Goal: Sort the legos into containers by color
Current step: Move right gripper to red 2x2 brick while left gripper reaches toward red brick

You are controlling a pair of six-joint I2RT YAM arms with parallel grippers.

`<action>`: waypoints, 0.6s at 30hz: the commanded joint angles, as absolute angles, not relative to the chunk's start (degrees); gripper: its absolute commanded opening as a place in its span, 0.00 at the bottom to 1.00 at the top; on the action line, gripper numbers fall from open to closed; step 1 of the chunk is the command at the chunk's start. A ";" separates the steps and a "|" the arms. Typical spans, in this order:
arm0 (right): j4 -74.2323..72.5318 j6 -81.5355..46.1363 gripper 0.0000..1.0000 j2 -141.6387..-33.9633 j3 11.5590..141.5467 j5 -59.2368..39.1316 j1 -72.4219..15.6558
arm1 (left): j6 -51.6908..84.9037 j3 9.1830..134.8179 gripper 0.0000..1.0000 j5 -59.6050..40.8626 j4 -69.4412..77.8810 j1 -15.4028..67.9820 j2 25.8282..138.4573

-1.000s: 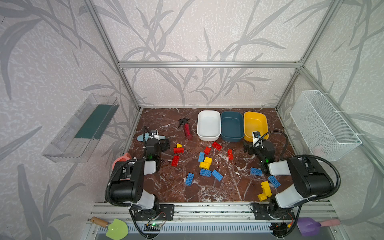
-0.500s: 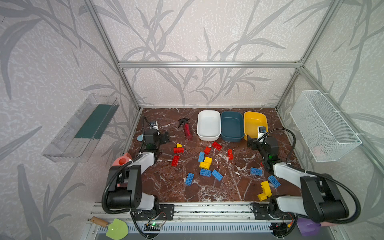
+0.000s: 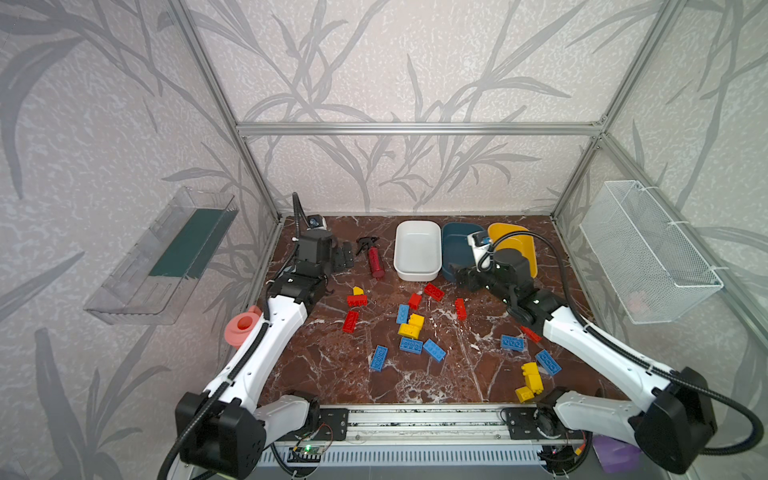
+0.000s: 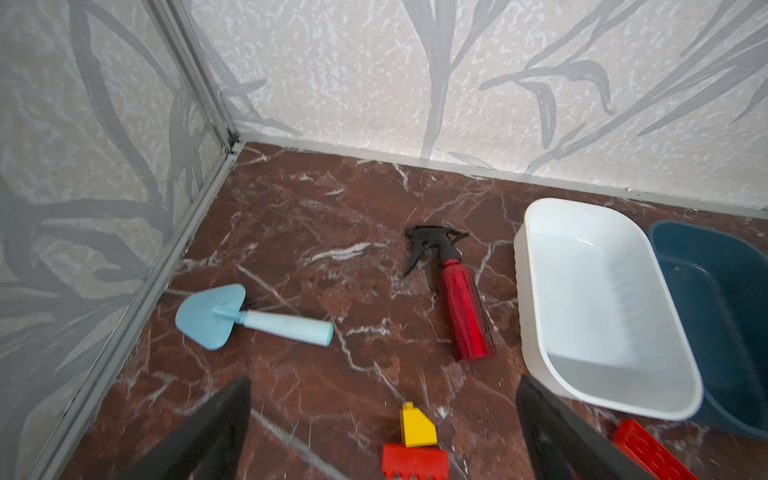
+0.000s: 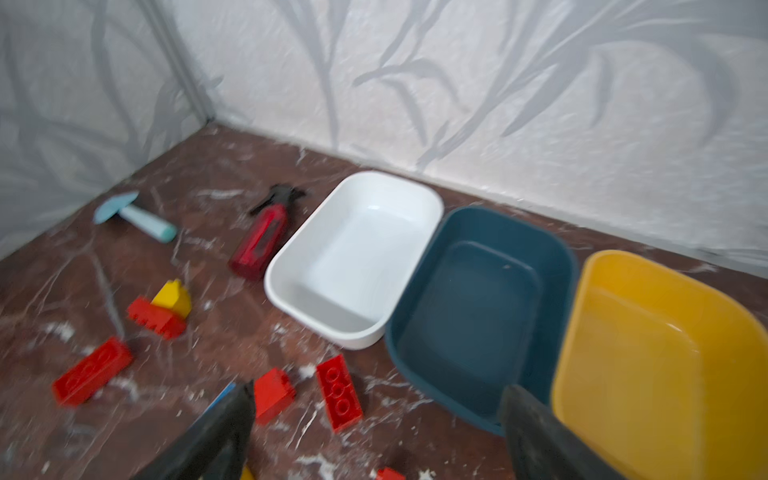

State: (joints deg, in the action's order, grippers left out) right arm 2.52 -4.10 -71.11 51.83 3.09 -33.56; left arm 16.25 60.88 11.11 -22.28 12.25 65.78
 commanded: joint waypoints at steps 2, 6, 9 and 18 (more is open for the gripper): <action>11.91 -5.19 0.72 -77.66 54.51 -5.47 -36.27 | 21.15 60.41 0.97 4.42 -33.81 12.13 58.39; 11.48 -8.34 0.70 -84.08 56.07 -2.84 -40.17 | 21.83 57.49 0.95 1.55 -36.79 12.24 52.80; 9.47 -9.11 0.71 -88.19 56.72 -2.44 -42.16 | 23.03 54.41 0.95 -0.31 -38.18 12.18 48.40; 14.31 -3.71 0.68 -101.02 66.47 -6.27 -42.28 | 24.19 45.66 0.95 -1.76 -34.17 12.13 41.82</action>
